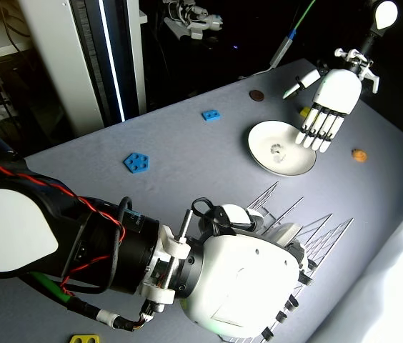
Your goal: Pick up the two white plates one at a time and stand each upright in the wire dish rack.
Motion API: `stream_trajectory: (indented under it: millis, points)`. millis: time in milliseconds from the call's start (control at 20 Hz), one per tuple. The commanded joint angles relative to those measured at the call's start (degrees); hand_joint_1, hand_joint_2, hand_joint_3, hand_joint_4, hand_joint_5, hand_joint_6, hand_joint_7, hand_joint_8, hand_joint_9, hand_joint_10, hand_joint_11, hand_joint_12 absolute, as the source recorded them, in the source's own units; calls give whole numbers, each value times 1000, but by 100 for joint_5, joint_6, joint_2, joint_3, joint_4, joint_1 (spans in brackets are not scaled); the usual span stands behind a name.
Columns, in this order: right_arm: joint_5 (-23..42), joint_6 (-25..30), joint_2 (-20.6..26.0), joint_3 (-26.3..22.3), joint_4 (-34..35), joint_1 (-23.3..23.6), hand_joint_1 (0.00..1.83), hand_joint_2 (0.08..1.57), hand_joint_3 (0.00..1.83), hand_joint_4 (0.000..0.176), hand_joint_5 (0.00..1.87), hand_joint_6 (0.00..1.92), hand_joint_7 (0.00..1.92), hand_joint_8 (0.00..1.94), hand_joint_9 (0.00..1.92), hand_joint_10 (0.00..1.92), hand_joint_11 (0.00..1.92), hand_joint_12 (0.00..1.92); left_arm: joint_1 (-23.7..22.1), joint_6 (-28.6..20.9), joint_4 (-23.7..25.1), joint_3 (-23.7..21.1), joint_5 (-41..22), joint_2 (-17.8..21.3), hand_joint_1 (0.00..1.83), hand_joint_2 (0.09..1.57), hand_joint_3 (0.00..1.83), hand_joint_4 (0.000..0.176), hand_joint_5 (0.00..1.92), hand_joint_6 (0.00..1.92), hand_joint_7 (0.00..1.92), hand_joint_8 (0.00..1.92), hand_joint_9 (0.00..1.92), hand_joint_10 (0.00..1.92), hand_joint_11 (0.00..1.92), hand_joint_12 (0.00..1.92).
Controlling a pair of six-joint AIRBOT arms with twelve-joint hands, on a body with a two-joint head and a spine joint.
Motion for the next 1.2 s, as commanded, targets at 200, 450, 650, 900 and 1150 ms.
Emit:
stream_trajectory:
  millis: [200, 450, 650, 900, 1150]
  points:
    - [174, 56, 106, 45, 159, 138, 969, 1053, 1, 0, 786, 43, 986, 14, 940, 162, 434, 1149, 115, 0, -199, 47, -63, -30, 0, 1071, 0, 0, 44, 3, 52, 1, 17, 1, 0, 0]
    - [175, 53, 155, 43, 158, 246, 952, 1039, 0, 0, 742, 13, 937, 0, 897, 134, 381, 1207, 310, -2, -199, 22, -62, -45, 0, 1078, 2, 0, 75, 19, 86, 19, 47, 18, 4, 2]
    - [226, 86, 185, 22, 158, 289, 948, 1048, 0, 0, 734, 8, 918, 0, 872, 123, 348, 1233, 516, -18, -199, 8, -62, -69, 0, 1083, 4, 0, 50, 4, 66, 7, 28, 8, 0, 0]
    - [271, 114, 206, 5, 158, 323, 967, 1044, 0, 0, 764, 18, 929, 4, 870, 120, 344, 1217, 557, -29, -199, 1, -63, -74, 0, 1072, 0, 0, 42, 0, 47, 0, 19, 2, 0, 0]
    - [315, 215, 268, -42, 158, 427, 964, 1033, 0, 0, 760, 11, 924, 1, 872, 111, 344, 1194, 596, -46, -199, -15, -63, -76, 0, 1080, 2, 0, 53, 3, 59, 3, 23, 2, 0, 0]
